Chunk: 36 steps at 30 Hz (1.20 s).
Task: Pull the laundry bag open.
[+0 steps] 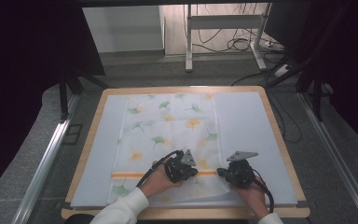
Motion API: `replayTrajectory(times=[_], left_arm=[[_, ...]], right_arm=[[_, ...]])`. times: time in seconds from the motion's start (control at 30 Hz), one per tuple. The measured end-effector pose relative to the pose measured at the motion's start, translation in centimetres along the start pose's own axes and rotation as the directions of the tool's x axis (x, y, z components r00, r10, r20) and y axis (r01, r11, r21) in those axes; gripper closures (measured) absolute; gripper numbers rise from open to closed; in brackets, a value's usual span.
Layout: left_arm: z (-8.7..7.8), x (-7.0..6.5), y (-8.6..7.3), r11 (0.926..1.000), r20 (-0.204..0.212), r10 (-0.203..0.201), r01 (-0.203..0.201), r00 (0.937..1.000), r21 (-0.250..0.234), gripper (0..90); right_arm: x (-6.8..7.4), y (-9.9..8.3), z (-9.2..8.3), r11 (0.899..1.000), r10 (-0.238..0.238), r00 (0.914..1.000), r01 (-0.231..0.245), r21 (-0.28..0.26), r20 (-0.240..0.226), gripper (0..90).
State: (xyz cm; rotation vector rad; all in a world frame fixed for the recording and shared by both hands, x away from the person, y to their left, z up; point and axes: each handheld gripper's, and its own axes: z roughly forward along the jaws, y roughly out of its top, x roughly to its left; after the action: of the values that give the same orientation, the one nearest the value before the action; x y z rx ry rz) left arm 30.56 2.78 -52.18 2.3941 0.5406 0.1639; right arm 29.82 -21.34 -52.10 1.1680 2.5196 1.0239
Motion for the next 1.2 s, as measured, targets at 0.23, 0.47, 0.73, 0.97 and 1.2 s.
replayTrajectory(times=[0.23,0.47,0.73,0.97,1.2], left_arm=[[-0.8,0.5,-0.9,0.9998,-0.003,-0.021,0.021,0.9998,0.002,90.0],[-1.4,0.8,-1.7,0.9994,-0.013,-0.035,0.035,0.9993,0.004,90.0],[-2.3,1.2,-2.7,0.9987,-0.023,-0.049,0.049,0.9985,0.010,90.0],[-2.9,1.2,-3.5,0.9982,-0.032,-0.059,0.059,0.9977,0.011,90.0],[-3.6,1.4,-4.5,0.9977,-0.048,-0.065,0.066,0.9967,0.017,90.0]], right_arm=[[0.0,0.0,0.0,1.000,-0.003,1.0000,0.003,-0.001,0.003,89.7],[0.0,-0.1,0.0,1.000,-0.008,1.0000,0.008,-0.003,0.005,89.6],[0.0,-0.1,0.0,1.000,-0.011,0.9999,0.011,-0.004,0.005,89.6],[0.0,-0.1,0.0,1.000,-0.011,0.9999,0.011,-0.007,0.006,89.6],[0.0,-0.1,0.0,1.000,-0.010,0.9999,0.010,-0.006,0.006,89.6]])
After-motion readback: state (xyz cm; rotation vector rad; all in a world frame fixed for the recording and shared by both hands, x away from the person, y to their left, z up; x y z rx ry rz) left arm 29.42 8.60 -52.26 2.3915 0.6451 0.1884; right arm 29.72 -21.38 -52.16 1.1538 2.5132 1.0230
